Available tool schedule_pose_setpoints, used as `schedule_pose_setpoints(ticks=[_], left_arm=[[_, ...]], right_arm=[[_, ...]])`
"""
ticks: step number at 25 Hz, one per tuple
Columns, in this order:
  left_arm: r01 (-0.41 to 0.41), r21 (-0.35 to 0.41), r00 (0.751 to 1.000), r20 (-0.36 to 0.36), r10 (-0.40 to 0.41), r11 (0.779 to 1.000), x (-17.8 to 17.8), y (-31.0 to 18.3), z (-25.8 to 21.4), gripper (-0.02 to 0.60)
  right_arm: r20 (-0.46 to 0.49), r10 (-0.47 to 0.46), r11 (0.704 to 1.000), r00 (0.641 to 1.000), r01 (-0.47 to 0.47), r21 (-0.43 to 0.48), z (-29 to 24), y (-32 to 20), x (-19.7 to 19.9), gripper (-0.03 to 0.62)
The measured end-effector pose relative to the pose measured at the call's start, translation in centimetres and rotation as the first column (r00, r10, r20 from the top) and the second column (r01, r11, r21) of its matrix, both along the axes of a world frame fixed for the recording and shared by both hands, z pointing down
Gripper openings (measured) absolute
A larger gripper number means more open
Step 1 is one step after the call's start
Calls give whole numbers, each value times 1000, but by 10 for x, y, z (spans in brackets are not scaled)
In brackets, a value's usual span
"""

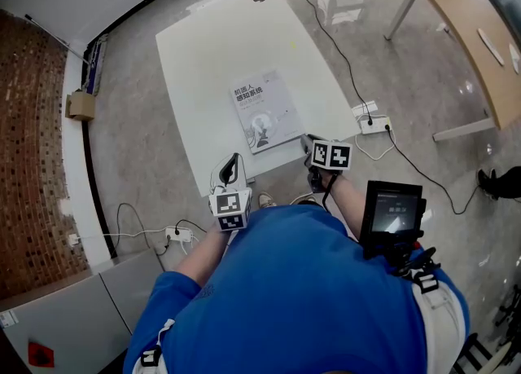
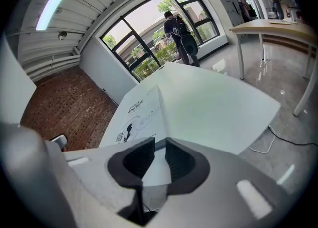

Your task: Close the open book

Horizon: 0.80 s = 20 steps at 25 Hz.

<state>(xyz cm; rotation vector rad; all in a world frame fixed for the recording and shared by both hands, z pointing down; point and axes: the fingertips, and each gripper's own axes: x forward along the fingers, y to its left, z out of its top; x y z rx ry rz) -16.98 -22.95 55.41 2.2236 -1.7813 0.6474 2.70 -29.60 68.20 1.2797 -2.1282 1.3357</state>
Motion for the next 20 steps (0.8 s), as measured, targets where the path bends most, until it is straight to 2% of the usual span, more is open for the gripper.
schedule_pose_setpoints(ticks=[7, 11, 13, 15, 20], left_arm=[[56, 2, 998, -7, -56, 998, 19, 30, -6, 5], [113, -31, 994, -11, -113, 993, 32, 59, -2, 5], [131, -26, 991, -10, -131, 991, 37, 70, -1, 5], [132, -4, 991, 2, -132, 991, 37, 80, 0, 5], [121, 57, 993, -25, -119, 991, 36, 101, -12, 5]], right_arm=[[-59, -77, 993, 995, 81, 81, -22, 20, 15, 61], [-120, -165, 965, 979, 185, 184, -41, 41, 12, 61], [-174, -213, 933, 961, 253, 257, -51, 48, 8, 61], [-243, -248, 886, 938, 321, 335, -62, 57, -2, 61], [-376, -258, 768, 890, 425, 479, -98, 95, -26, 58]])
